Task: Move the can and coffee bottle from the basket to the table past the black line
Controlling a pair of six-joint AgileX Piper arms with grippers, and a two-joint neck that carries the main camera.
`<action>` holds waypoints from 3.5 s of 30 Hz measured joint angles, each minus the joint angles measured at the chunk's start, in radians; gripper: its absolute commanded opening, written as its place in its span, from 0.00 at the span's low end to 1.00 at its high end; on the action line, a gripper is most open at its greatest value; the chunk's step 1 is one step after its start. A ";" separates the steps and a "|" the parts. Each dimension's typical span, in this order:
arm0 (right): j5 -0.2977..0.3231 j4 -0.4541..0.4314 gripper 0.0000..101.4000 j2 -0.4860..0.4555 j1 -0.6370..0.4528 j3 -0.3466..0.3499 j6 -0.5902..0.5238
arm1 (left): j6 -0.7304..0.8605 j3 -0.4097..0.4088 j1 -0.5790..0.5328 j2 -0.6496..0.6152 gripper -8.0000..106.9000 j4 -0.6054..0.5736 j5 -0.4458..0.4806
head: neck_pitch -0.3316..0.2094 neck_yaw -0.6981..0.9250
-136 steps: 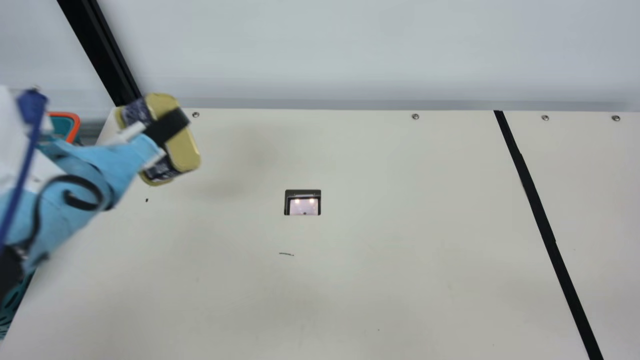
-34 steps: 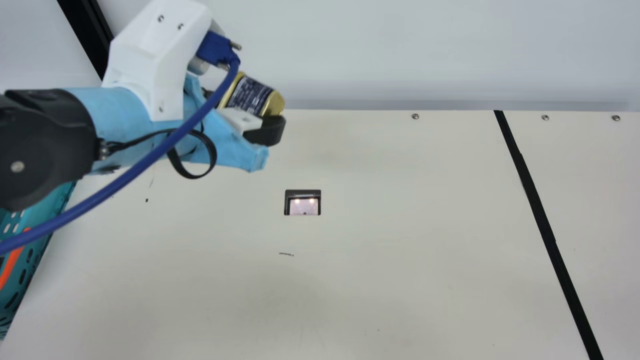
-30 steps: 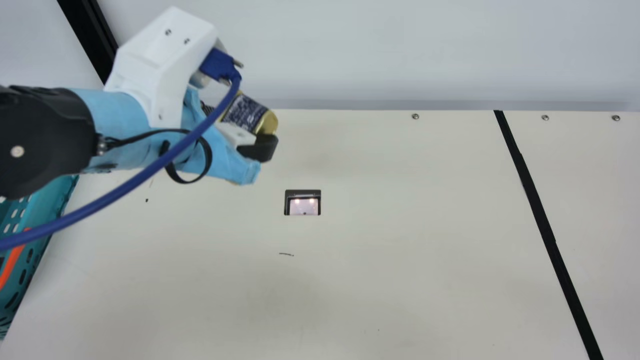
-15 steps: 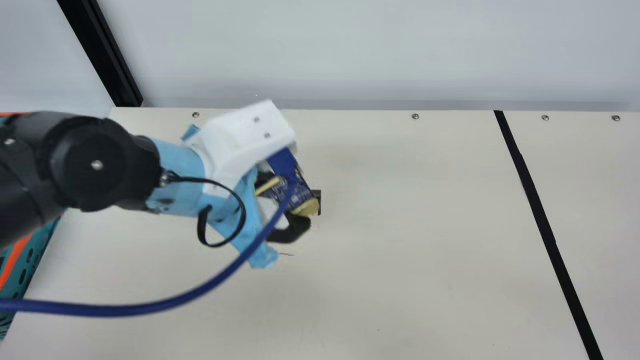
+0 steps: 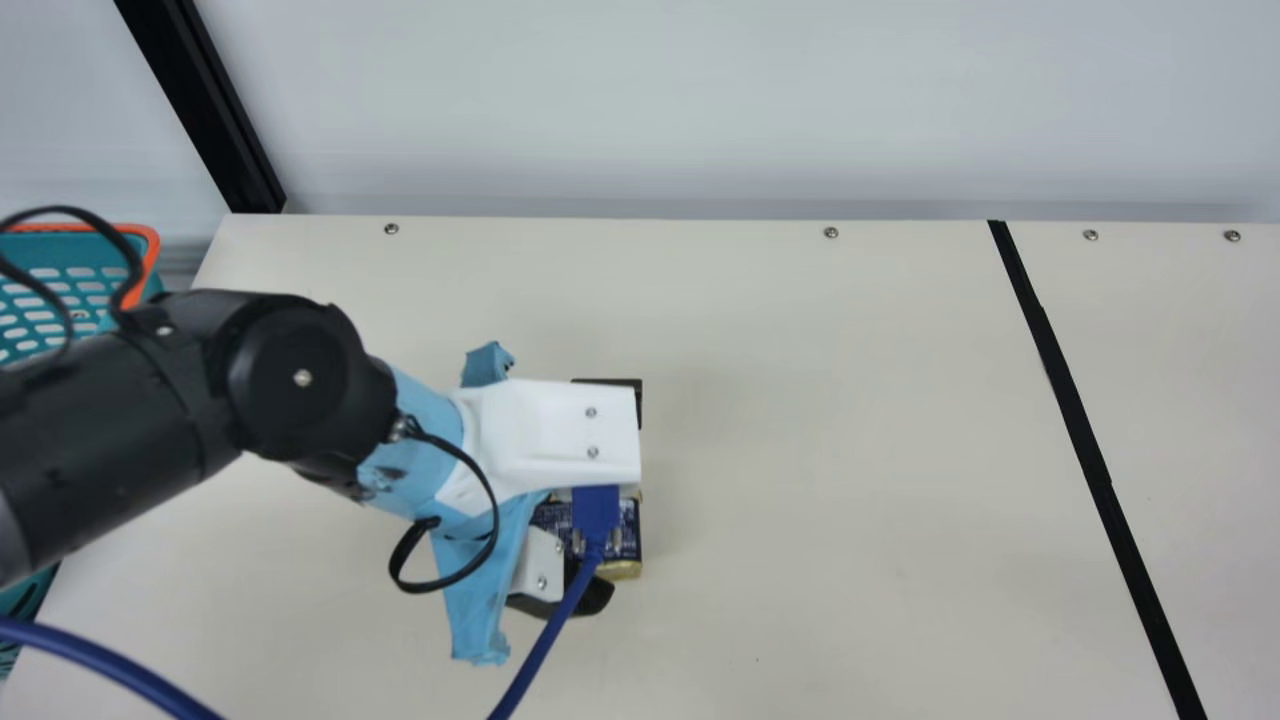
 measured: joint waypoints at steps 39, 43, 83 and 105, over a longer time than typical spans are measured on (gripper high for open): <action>0.000 0.000 1.00 0.000 0.000 0.000 0.000 | 0.079 0.099 0.019 -0.059 0.85 -0.204 -0.206 | 0.000 0.000; 0.000 0.000 1.00 0.000 0.000 0.000 0.000 | 0.079 0.099 0.019 -0.059 0.85 -0.204 -0.206 | 0.000 0.000; -0.252 -0.182 1.00 0.416 0.245 -0.034 0.001 | -0.591 0.248 0.117 -0.351 0.85 0.468 -0.613 | 0.005 0.000; -0.120 -0.107 1.00 0.761 0.050 -0.236 -0.406 | -1.038 0.329 0.209 -0.479 0.85 0.785 -0.730 | 0.000 0.000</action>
